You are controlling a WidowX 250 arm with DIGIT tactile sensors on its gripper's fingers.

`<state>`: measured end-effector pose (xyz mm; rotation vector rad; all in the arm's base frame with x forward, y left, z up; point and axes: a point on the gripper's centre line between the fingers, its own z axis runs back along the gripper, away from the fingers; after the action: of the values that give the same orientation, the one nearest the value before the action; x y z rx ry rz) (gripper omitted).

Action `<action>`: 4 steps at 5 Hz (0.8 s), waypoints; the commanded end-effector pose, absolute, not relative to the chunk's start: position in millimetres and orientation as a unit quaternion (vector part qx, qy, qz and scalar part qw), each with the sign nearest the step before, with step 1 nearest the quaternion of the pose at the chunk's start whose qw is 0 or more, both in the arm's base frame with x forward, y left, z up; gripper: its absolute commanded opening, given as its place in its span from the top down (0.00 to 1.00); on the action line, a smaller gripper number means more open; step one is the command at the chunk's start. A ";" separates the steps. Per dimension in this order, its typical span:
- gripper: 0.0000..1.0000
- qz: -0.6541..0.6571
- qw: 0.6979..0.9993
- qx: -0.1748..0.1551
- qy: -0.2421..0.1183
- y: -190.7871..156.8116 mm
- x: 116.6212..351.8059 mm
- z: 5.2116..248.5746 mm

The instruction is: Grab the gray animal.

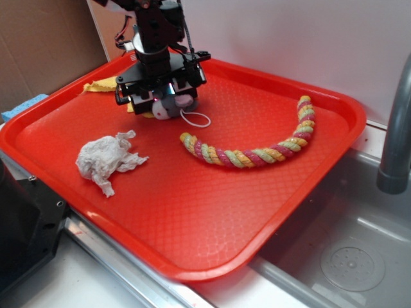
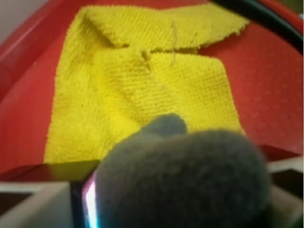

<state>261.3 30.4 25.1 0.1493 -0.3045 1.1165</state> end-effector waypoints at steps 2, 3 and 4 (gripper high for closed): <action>1.00 0.277 0.958 0.016 -0.077 8.5 250.8 134.5; 1.00 0.200 0.979 -0.016 -0.048 -8.6 238.7 165.0; 1.00 0.170 0.983 -0.041 -0.048 -16.5 228.7 190.2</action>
<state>218.8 -27.2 173.2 -0.0656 -0.0338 0.3533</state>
